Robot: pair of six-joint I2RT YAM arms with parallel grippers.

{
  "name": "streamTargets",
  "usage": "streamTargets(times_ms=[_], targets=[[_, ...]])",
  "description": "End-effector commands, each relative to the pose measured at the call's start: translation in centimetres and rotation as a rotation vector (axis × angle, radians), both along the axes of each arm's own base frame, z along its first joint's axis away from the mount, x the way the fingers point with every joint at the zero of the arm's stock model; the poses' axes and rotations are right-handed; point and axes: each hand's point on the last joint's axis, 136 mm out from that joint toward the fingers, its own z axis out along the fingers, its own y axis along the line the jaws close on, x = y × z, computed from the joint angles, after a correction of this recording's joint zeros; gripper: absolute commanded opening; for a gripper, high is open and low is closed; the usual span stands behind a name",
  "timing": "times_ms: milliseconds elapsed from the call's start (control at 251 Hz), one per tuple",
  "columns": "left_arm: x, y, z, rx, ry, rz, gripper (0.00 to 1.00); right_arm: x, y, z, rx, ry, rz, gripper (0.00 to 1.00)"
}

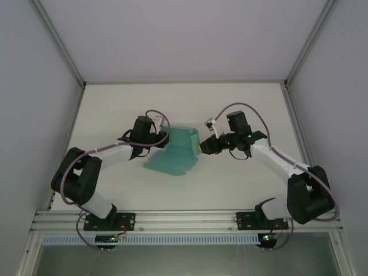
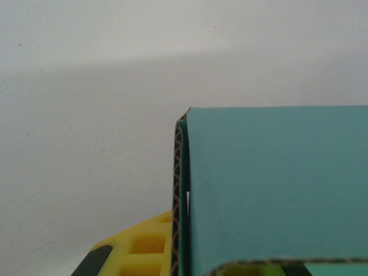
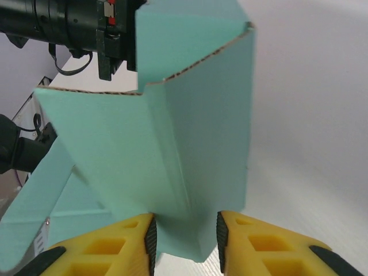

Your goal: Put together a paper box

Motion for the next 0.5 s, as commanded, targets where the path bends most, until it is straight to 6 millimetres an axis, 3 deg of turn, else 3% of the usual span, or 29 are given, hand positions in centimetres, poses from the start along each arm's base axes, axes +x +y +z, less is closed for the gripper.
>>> streamTargets(times_ms=[0, 176, 327, 499], targets=[[0.3, -0.9, 0.6, 0.011, -0.025, -0.028, 0.0, 0.2, 1.3, 0.1, -0.021, -0.029, 0.048, 0.35], [-0.1, -1.4, 0.5, 0.063, -0.05, -0.038, 0.0, 2.9, 2.3, -1.1, -0.103, -0.065, -0.079, 0.35], [-0.3, -1.7, 1.1, 0.071, -0.068, -0.037, 0.0, 6.2, 0.8, -2.8, -0.253, -0.124, -0.325, 0.36], [-0.9, -2.0, 1.2, 0.087, -0.079, -0.049, 0.0, 7.5, -1.0, -4.0, -0.34, -0.176, -0.482, 0.4]])
